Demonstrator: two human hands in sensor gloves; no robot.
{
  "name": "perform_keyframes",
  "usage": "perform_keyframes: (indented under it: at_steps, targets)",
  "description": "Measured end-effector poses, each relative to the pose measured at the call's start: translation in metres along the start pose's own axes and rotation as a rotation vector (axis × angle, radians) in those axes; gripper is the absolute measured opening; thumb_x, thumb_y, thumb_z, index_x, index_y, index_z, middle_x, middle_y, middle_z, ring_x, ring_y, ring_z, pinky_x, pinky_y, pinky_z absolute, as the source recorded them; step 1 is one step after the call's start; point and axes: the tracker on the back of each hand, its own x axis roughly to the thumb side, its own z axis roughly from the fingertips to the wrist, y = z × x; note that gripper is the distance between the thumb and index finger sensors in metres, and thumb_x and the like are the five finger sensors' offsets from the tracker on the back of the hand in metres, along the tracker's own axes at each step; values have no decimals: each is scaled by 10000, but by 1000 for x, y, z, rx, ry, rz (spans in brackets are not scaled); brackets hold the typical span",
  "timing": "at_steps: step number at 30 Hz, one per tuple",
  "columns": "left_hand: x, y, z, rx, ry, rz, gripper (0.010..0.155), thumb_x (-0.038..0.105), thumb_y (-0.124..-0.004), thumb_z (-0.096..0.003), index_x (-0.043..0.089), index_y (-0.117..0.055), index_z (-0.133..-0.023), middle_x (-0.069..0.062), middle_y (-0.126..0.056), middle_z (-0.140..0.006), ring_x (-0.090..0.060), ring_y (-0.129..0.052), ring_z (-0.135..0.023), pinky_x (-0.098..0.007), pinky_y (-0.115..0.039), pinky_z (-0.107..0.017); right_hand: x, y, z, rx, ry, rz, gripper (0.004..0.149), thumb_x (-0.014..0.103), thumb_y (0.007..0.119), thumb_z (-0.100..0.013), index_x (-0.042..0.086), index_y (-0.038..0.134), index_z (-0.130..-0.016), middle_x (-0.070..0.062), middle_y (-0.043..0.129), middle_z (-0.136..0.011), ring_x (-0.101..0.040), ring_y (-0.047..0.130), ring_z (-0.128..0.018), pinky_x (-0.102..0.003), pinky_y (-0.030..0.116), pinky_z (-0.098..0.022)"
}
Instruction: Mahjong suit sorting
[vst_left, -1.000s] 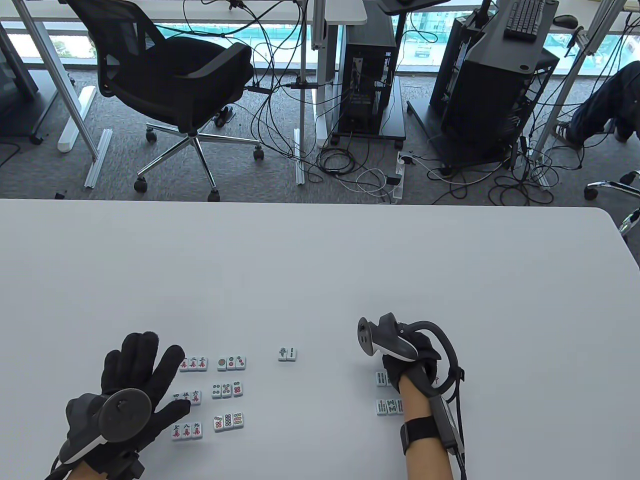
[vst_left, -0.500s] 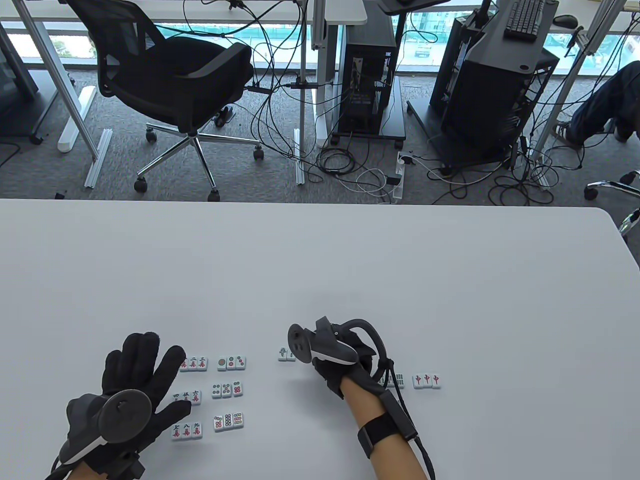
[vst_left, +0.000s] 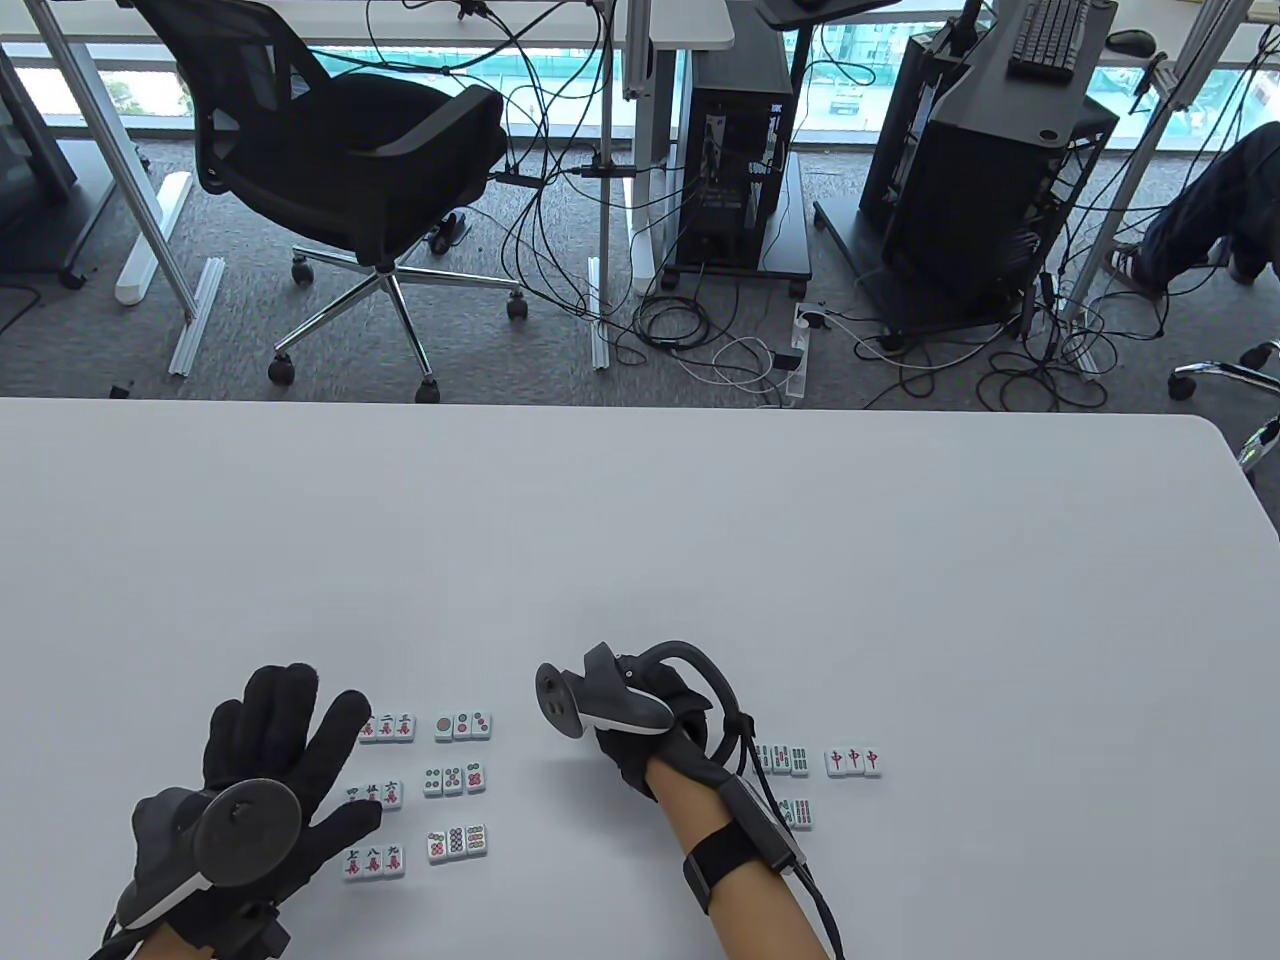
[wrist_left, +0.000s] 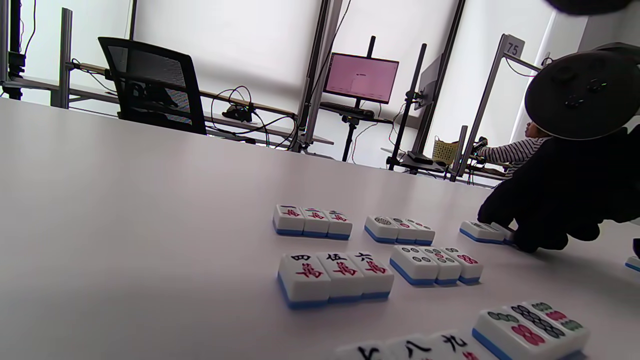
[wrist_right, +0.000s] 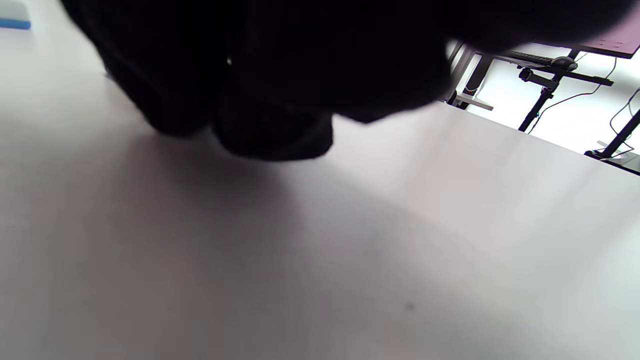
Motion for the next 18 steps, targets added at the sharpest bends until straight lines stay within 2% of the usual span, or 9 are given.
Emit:
perform_keyframes:
  at_steps: [6,11,15,18]
  targets:
    - [0,1,0,3,-1,1,860,748,-602,-363,428,-245,-1077,128,98,-1095,-204,81,-1098,-577,-80,-801,-4,-4,9,-38,-16,20,614,414,820,-385,133,718,-922,2,979,-465,-129,927,-180,-287,844,-143]
    - [0,1,1,7,-4,3,860,748,-602,-363,427,-246,-1077,128,99,-1095,-206,82,-1098,-578,-80,-800,-29,-15,27,-65,30,3,637,412,817,-386,127,690,-942,-5,977,-478,-135,929,-190,-291,846,-151]
    - [1,1,1,8,-5,2,859,748,-602,-363,429,-246,-1077,129,98,-1095,-204,82,-1098,-577,-79,-801,-59,-16,46,-14,88,36,630,407,818,-390,128,695,-941,-1,977,-469,-127,926,-180,-285,843,-143]
    - [1,1,1,8,-5,2,860,748,-602,-363,426,-248,-1078,127,99,-1095,-204,82,-1098,-578,-80,-800,-76,-6,64,50,129,51,612,402,822,-392,137,714,-933,-5,980,-457,-129,923,-169,-287,839,-135]
